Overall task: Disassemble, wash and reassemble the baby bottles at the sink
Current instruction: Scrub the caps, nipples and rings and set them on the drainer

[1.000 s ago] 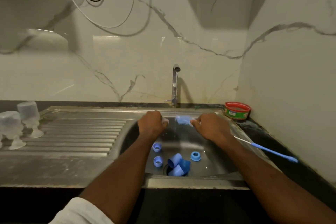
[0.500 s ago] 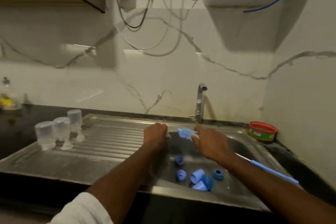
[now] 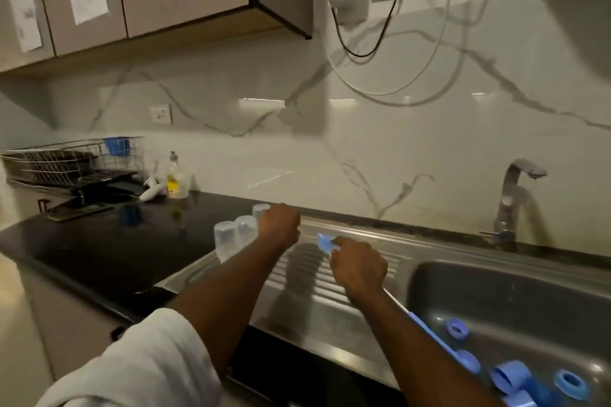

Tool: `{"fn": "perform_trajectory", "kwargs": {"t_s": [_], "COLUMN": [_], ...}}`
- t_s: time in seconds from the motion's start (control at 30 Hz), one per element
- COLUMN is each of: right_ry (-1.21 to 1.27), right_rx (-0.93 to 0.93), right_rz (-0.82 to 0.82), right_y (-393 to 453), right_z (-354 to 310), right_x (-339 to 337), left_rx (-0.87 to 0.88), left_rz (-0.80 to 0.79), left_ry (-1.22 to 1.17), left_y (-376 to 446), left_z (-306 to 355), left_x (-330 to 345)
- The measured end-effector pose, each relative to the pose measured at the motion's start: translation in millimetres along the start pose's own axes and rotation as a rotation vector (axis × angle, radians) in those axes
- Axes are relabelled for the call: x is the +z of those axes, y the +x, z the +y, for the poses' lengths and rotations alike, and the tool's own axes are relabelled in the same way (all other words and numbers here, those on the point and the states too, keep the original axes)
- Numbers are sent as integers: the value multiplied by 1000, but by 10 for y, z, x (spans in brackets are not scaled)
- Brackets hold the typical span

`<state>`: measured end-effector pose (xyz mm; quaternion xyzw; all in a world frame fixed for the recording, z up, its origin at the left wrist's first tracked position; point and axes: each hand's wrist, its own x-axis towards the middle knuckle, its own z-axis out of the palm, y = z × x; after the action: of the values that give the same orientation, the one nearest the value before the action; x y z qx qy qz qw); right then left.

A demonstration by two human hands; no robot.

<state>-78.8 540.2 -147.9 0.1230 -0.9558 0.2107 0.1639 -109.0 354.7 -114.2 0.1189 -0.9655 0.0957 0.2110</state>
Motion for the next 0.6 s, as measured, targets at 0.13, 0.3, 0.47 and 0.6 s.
{"fn": "perform_trajectory", "kwargs": {"t_s": [0.13, 0.3, 0.47, 0.6], "right_ry": [-83, -175, -146, -129], "right_rx": [-17, -73, -34, -41], "right_rz": [32, 89, 74, 71], "right_y": [73, 63, 16, 6], "right_z": [-72, -44, -27, -6], "right_x": [271, 289, 281, 211], "left_rx": [-42, -24, 13, 35], "left_rz": [-20, -77, -121, -88], "left_ry": [41, 36, 90, 103], "left_y": [213, 304, 330, 341], "left_z": [-213, -217, -118, -85], "left_x": [105, 323, 391, 386]}}
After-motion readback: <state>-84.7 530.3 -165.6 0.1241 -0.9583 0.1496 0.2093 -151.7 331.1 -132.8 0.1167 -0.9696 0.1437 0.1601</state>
